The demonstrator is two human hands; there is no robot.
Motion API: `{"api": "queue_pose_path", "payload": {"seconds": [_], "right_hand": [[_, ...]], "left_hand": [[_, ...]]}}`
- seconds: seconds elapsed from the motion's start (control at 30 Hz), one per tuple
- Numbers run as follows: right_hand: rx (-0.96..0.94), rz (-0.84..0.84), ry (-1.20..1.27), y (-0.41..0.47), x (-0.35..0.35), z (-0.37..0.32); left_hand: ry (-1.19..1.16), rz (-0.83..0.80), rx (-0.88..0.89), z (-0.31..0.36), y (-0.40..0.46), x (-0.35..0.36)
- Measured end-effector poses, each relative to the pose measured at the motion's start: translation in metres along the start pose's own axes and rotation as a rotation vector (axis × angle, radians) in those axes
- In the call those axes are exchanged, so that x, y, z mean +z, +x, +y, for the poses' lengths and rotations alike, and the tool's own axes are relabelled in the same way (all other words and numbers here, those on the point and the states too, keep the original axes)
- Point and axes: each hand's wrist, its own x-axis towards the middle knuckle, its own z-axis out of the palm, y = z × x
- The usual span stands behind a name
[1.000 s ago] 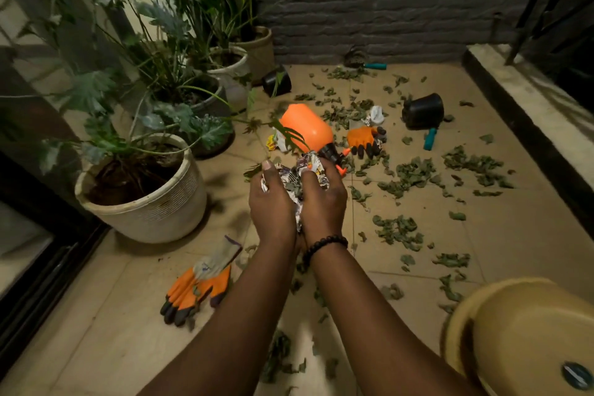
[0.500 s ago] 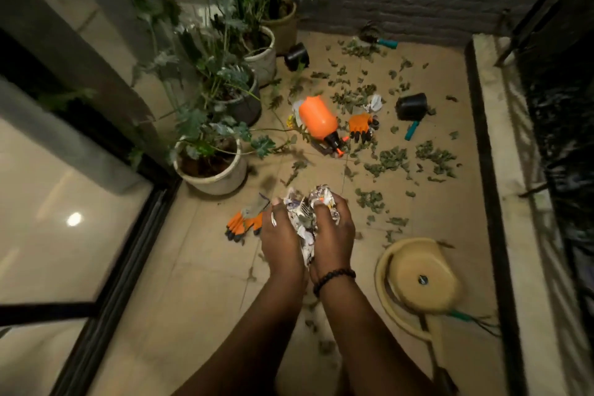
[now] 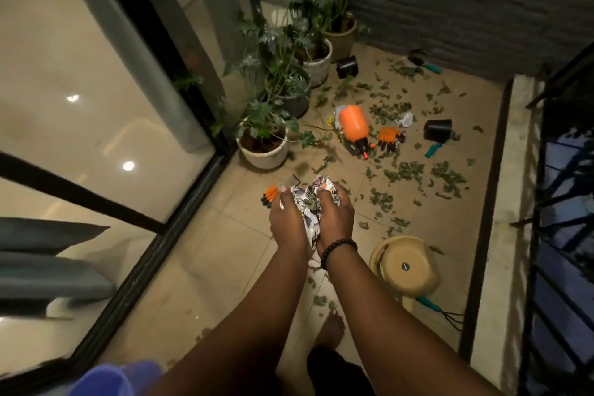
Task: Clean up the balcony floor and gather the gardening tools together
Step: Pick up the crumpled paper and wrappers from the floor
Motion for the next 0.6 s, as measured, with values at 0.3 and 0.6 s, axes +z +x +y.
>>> {"api": "queue_pose_path", "payload": {"seconds": [0.3, 0.6], "right_hand": [[-0.031, -0.059, -0.023, -0.086, 0.003, 0.044], [0.008, -0.141, -0.153, -0.224, 0.013, 0.184]], "left_hand": [[-0.023, -0.011, -0.009, -0.016, -0.035, -0.085], [-0.125, 0.091, -0.097, -0.058, -0.096, -0.277]]}}
